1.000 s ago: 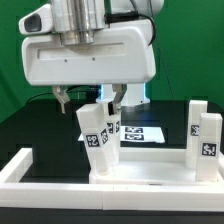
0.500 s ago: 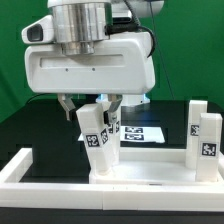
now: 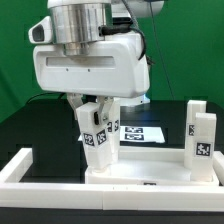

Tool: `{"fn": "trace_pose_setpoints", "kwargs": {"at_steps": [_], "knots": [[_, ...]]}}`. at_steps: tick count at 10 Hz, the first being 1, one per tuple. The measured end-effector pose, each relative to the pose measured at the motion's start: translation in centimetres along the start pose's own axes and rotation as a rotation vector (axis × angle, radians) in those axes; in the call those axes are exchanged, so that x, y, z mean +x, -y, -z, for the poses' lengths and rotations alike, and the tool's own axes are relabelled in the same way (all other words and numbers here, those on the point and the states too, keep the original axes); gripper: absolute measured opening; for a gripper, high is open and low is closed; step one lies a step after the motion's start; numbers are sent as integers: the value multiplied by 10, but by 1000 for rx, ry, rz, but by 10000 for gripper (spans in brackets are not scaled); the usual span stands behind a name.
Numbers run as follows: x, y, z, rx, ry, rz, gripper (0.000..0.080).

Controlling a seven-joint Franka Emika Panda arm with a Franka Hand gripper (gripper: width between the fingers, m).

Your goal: Assemble desk

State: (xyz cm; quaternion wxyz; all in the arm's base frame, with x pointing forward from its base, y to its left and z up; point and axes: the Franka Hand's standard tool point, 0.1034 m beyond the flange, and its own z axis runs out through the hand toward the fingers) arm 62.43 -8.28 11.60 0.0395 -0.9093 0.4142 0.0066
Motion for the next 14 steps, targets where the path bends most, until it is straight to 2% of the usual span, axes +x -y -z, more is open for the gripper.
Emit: {"fn": "trace_pose_setpoints", "kwargs": {"at_steps": [5,7,10,12,13,14], "knots": [[-7,22,-2,50,-71,-527,291],[-20,29,-3,62,-81,-725,291],[-29,36,-5,102,-84,-939,291],[-29,37,-5,108,-83,-963,291],[-29,36,-6,107,-84,-962,369],[-29,36,-6,104,-86,-907,506]]}}
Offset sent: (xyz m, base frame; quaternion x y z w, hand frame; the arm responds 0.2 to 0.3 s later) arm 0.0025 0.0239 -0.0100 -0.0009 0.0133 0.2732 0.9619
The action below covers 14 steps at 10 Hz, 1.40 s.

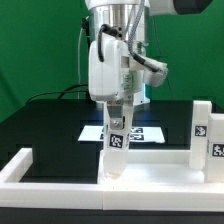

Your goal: Assemble desk

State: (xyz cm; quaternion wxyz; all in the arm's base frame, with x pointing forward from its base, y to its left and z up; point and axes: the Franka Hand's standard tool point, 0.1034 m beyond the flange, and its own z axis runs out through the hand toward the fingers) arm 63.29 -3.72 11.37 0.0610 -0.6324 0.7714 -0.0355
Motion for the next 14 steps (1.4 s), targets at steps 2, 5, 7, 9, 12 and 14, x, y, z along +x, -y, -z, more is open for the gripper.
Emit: {"fn": "trace_pose_setpoints", "kwargs": {"at_steps": [2,5,7,9,12,14], "knots": [[4,2,5,-25,10,306,621],[2,0,4,-29,11,631,649],[2,0,4,-28,13,790,649],[3,-1,3,-50,2,1054,649],[9,-2,-3,-61,6,1270,649],[10,-2,-3,-61,5,1257,525]]}}
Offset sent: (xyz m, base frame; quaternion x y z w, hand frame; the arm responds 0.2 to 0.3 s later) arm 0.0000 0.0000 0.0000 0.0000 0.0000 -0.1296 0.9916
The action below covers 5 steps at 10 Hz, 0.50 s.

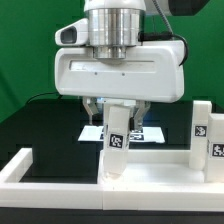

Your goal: Assemble desk

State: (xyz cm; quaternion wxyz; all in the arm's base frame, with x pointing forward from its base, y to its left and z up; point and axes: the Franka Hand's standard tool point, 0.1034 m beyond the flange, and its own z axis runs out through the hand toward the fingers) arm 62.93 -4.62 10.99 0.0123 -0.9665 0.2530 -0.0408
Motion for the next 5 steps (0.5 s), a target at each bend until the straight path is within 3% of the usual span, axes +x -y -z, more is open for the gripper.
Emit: {"fn": "trace_pose_setpoints", "kwargs": {"at_steps": [1,2,3,5], "knots": [[0,0,0,0,0,0,374],[0,0,0,1,1,-83,374],[0,0,0,1,1,-165,287],[0,0,-1,1,0,-315,287]]}}
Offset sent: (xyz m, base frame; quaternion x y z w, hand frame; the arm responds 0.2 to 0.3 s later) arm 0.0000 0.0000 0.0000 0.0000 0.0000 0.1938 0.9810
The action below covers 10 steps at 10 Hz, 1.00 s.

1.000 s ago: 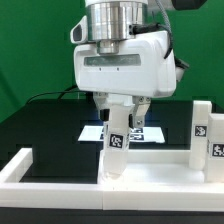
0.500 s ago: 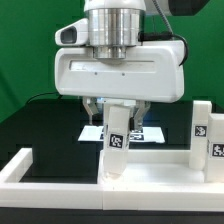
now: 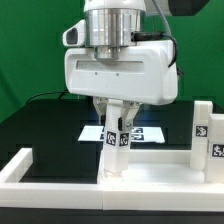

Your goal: Assemble desk

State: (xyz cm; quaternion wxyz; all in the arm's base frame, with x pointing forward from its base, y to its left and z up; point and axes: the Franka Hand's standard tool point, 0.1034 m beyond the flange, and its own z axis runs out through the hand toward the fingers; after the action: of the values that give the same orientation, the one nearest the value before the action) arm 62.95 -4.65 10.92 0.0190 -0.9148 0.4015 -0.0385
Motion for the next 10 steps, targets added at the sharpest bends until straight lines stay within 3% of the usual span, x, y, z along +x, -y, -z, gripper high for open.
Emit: {"fn": "trace_pose_setpoints", "kwargs": {"at_steps": [2,4,6,9,10], "knots": [[2,-1,0,6,3,-193,287],[8,-7,-1,46,36,-531,288],[9,-9,-2,67,57,-763,288],[8,-8,-2,66,67,-1018,288],[8,-8,-3,65,67,-1016,336]]}}
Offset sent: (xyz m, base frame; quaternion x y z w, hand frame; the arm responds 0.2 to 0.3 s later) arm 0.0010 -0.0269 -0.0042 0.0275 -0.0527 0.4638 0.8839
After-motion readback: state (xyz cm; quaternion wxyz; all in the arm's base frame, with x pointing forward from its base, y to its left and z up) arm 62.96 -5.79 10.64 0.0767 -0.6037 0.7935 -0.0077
